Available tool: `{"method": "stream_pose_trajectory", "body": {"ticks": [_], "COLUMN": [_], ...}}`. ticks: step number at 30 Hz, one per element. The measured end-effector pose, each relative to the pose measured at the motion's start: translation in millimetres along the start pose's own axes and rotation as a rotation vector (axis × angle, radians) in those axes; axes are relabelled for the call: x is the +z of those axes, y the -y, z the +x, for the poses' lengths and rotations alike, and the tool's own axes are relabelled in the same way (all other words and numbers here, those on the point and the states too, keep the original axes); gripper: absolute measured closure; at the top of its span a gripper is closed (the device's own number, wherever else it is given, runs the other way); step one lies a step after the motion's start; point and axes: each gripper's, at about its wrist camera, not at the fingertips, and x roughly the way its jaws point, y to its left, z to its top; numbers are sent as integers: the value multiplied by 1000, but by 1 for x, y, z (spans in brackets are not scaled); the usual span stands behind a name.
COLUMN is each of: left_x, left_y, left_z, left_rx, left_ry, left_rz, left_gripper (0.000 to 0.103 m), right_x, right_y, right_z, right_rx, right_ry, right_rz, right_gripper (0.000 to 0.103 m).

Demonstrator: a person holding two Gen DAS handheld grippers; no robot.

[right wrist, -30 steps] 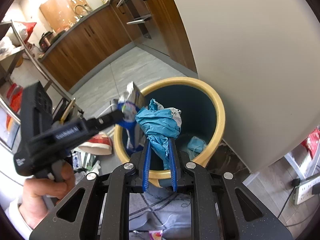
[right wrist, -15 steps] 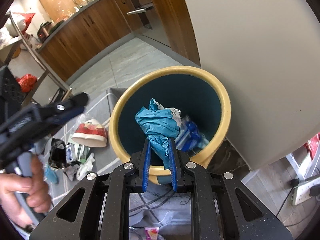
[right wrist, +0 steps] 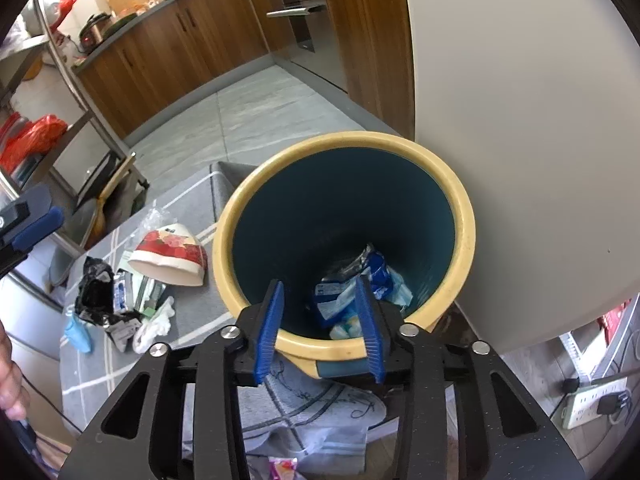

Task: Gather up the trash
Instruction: 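Open the right gripper over the bin to drop the teal glove, then grasp the black plastic bag with the left gripper while the right gripper grasps the blue mask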

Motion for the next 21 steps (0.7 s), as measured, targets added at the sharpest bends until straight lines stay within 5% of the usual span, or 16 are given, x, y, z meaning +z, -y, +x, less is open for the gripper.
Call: {"method": "stream_pose_trajectory", "body": {"ticks": [21], "left_x": [-34], "left_y": [-116], "left_z": [-71], "left_rx": [210], "left_ry": [48], "left_rz": [-194], "left_gripper": [20], "right_x": [-1], "right_y": [-60], "right_z": [-21], "right_rx": [131], "right_ry": [30], "right_rz": [-88], "right_gripper": [52]}}
